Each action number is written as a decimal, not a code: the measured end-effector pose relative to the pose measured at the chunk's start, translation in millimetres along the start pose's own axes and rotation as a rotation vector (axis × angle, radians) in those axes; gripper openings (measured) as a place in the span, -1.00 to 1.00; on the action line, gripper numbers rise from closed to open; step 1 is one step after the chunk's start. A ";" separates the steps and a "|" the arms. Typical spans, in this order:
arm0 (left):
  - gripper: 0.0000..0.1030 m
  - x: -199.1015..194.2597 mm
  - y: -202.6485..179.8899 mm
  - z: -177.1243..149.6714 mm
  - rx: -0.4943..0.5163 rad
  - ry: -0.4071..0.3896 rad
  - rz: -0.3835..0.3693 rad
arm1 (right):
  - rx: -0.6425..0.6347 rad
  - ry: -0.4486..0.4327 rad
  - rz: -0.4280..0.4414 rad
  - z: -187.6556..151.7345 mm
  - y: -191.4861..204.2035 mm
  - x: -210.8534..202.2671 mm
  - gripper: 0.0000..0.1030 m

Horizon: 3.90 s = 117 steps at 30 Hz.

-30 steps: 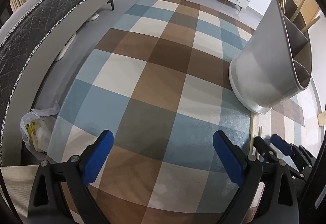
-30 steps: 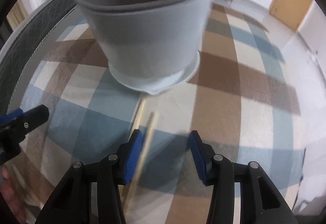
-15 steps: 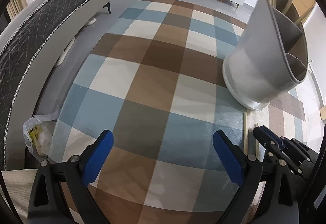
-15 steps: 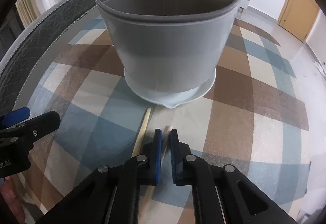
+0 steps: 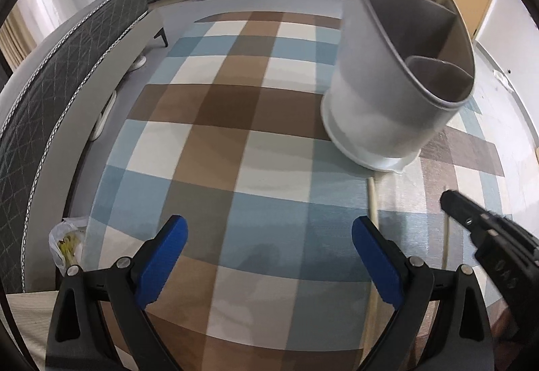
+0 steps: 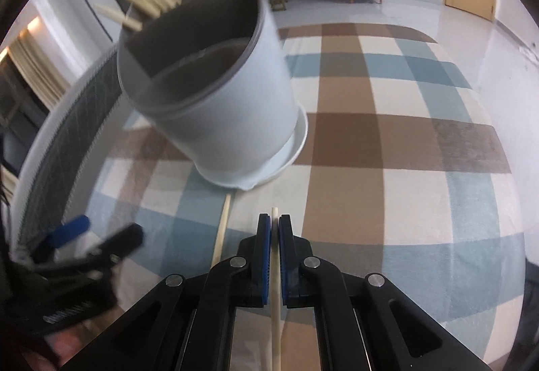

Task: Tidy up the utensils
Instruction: 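Close the right tool on one chopstick, then close the left tool on the other chopstick while the right tool holds its chopstick, then lift both tools with the chopsticks up over the utensil holder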

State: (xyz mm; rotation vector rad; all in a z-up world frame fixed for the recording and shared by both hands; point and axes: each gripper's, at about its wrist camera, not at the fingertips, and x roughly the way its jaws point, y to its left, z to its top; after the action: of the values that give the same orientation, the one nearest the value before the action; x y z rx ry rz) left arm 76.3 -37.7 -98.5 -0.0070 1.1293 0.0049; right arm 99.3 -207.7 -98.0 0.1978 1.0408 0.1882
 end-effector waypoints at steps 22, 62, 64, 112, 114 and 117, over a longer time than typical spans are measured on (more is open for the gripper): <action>-0.06 41.6 -64.5 13.0 0.127 0.143 -0.101 | 0.205 -0.187 0.093 11.4 -45.3 -60.8 -0.92; -1.00 -115.3 -14.7 -26.6 0.154 -0.241 -0.364 | 0.027 -0.403 -0.042 -41.1 22.4 -143.6 -0.93; -1.00 -121.8 -11.2 -26.5 0.149 -0.251 -0.371 | 0.035 -0.408 -0.037 -43.3 22.8 -147.6 -0.93; -1.00 -196.5 13.6 139.9 0.001 -0.363 -0.507 | -0.210 -0.690 0.019 135.5 92.9 -230.3 -0.93; -1.00 -193.3 15.4 147.8 -0.008 -0.373 -0.504 | -0.240 -0.698 0.020 147.2 100.1 -226.7 -0.93; -1.00 -184.3 18.0 161.4 -0.026 -0.384 -0.497 | -0.280 -0.697 0.020 160.2 107.1 -217.8 -0.93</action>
State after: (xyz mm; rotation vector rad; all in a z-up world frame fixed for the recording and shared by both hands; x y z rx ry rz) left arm 143.3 -18.4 137.0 -0.2980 0.7202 -0.4072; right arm 124.7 -169.7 189.2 0.0110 0.3137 0.2564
